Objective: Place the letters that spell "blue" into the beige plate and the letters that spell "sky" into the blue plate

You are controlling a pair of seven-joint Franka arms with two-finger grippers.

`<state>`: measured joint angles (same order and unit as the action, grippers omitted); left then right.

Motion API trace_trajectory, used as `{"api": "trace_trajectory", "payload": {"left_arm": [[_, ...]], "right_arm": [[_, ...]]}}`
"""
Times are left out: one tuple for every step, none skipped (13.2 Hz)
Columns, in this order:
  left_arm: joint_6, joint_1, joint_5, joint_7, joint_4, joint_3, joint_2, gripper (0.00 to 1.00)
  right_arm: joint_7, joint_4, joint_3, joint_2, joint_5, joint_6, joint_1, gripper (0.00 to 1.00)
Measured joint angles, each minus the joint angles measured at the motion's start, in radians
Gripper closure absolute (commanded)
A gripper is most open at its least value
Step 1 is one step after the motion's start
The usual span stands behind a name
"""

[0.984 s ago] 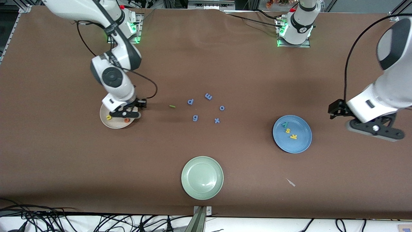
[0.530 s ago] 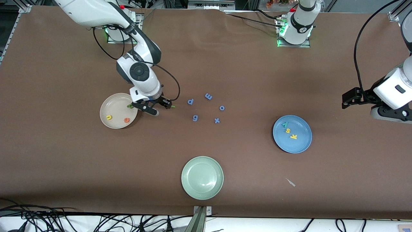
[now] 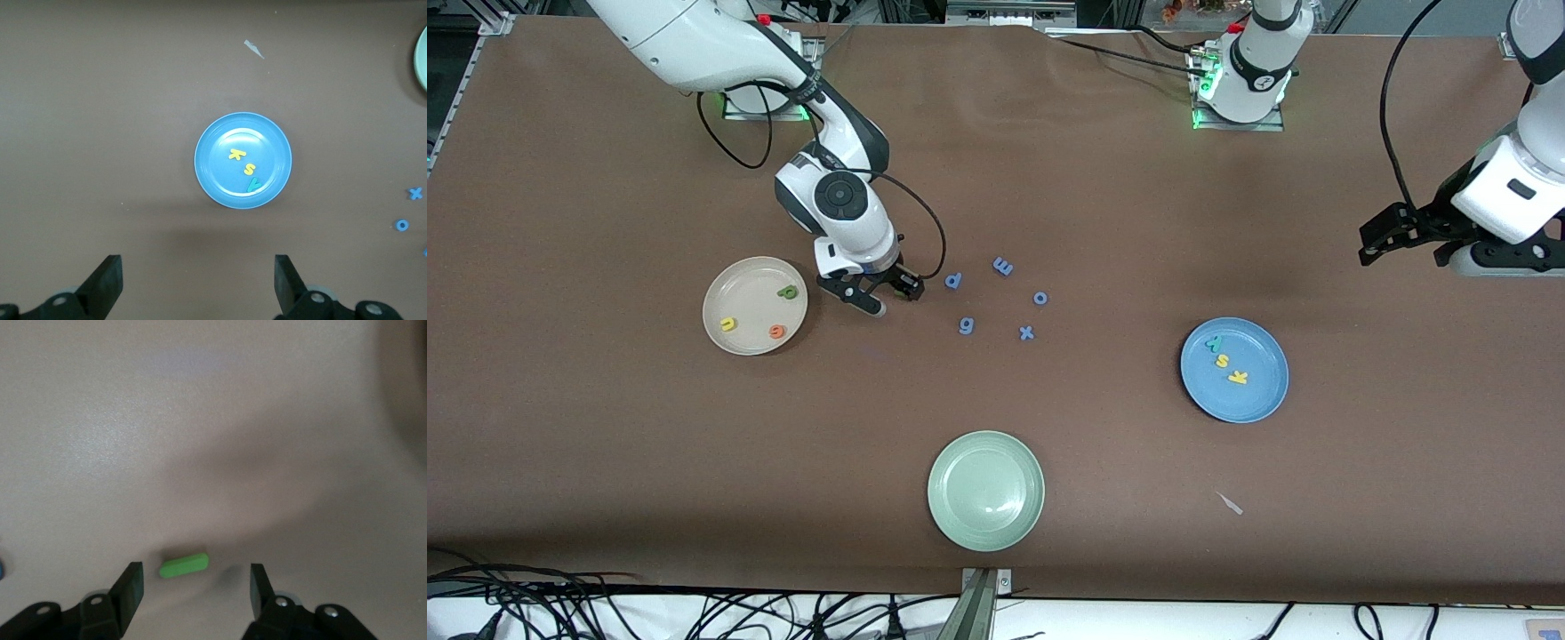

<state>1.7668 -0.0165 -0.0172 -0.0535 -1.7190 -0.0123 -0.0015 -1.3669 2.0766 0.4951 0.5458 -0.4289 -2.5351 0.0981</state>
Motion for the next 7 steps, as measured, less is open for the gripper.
{"api": "trace_trajectory", "payload": {"left_arm": [[0.0,0.001,-0.007,-0.001,0.0,0.005,-0.001,0.0],[-0.003,0.005,-0.007,-0.002,0.0,0.008,-0.001,0.0],[-0.015,0.01,-0.007,-0.002,0.001,0.011,-0.001,0.0],[-0.035,0.015,-0.007,-0.002,0.003,0.011,-0.001,0.0],[-0.051,0.018,-0.007,-0.002,0.005,0.012,-0.001,0.0],[-0.058,0.019,-0.007,-0.003,0.006,0.012,-0.001,0.0],[-0.061,0.02,-0.007,-0.003,0.007,0.012,-0.001,0.0]], "right_arm": [[-0.002,0.0,0.0,0.001,-0.012,0.0,0.0,0.28],[-0.002,0.0,0.0,0.004,-0.016,-0.003,0.0,0.28],[-0.002,-0.001,-0.001,0.008,-0.017,-0.011,0.0,0.28],[-0.002,-0.005,-0.002,0.017,-0.018,-0.027,0.0,0.29],[-0.002,-0.008,-0.003,0.028,-0.019,-0.045,0.0,0.3],[-0.002,-0.012,-0.003,0.038,-0.02,-0.058,0.0,0.33],[-0.002,-0.013,-0.003,0.047,-0.021,-0.066,0.0,0.34]]}}
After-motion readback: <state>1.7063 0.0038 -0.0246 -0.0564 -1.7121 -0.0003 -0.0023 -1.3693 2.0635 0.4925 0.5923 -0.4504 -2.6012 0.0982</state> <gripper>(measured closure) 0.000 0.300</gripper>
